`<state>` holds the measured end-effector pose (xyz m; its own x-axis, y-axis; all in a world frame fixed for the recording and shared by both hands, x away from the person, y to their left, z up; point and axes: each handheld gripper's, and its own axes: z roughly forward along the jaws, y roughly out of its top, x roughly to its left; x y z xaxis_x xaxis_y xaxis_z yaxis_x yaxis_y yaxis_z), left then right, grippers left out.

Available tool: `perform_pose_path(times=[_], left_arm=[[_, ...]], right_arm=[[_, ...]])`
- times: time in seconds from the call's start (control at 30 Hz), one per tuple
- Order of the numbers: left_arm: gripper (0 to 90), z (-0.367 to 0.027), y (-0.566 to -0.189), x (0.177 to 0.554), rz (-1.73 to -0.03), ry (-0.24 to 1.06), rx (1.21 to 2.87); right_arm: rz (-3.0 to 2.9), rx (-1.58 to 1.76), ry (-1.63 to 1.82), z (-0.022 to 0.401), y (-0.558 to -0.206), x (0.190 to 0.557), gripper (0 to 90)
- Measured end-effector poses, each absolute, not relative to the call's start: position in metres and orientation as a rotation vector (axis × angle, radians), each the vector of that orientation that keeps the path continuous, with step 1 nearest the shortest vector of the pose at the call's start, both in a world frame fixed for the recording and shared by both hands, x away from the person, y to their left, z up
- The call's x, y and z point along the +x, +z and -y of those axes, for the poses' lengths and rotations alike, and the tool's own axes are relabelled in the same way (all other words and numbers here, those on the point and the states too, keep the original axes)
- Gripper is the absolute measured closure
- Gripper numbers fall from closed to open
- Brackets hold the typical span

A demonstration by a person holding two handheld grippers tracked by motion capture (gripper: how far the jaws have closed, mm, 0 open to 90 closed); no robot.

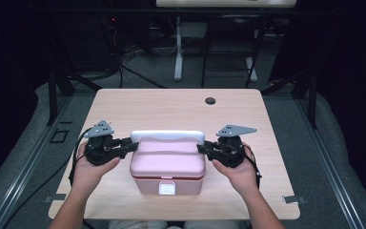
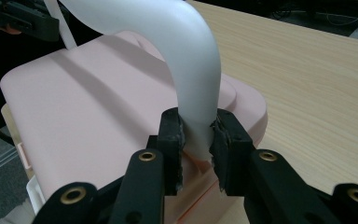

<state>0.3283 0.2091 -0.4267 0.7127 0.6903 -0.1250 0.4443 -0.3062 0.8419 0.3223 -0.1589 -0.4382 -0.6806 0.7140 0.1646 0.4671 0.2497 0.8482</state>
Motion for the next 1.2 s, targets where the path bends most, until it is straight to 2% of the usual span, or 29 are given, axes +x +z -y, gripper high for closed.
perform_pose_path(times=[0.4, 0.67, 1.2], left_arm=[[57.9, -0.219, -0.418, 0.321, -0.885, 0.348, 1.944], [52.3, -0.227, -0.397, 0.314, -0.882, 0.352, 1.923], [45.4, -0.231, -0.442, 0.271, -0.851, 0.307, 1.987]], right_arm=[[-2.259, 1.123, 1.445, 0.161, -0.436, 0.326, 74.0], [-2.258, 1.136, 1.474, 0.164, -0.434, 0.329, 74.1], [-2.240, 1.143, 1.486, 0.164, -0.432, 0.328, 74.2]])
